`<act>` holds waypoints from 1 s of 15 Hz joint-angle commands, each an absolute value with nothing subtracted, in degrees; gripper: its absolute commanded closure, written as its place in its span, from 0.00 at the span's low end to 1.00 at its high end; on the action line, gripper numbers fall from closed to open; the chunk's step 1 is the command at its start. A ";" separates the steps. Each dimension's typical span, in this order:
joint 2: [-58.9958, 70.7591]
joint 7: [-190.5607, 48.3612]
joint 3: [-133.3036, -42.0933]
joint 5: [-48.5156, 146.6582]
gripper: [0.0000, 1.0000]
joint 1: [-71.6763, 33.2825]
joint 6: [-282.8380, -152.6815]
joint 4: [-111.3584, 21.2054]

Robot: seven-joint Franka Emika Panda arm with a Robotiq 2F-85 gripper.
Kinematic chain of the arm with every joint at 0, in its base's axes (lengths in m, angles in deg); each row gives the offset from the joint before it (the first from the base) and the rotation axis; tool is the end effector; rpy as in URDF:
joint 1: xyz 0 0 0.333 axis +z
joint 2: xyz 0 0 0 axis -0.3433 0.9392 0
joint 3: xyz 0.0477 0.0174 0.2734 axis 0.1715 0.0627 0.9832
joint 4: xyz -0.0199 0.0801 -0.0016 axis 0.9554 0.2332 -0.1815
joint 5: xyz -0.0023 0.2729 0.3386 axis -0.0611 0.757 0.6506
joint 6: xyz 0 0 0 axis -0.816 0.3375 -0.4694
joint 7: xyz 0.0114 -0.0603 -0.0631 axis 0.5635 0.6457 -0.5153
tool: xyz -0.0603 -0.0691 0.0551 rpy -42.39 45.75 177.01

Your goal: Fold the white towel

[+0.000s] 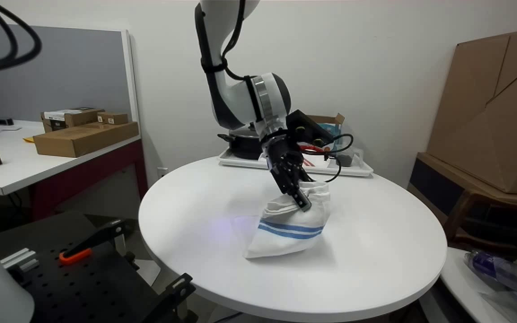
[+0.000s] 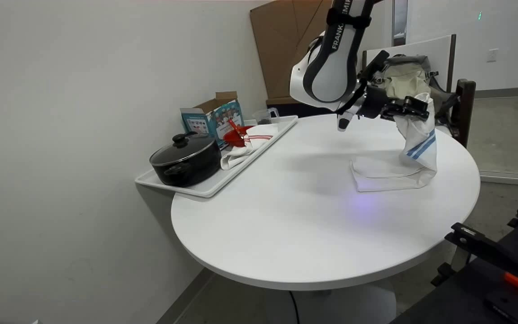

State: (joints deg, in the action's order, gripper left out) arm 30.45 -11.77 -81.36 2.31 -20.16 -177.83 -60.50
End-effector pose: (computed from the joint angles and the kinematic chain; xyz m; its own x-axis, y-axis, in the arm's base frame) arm 0.5326 -0.0522 0.0483 -0.2269 0.5790 -0.7831 0.8433 -0.2854 -0.4554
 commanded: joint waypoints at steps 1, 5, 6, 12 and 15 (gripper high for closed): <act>27.22 -8.19 -79.36 -4.02 0.90 -19.39 -180.28 -63.99; 24.54 -2.83 -76.57 -4.31 0.90 -19.63 -181.12 -66.65; 24.11 -1.36 -76.11 -3.87 0.90 -19.60 -180.91 -67.17; 22.34 0.61 -75.33 -3.71 0.59 -19.16 -181.93 -70.19; 22.17 0.20 -75.33 -4.23 0.35 -19.09 -182.97 -71.33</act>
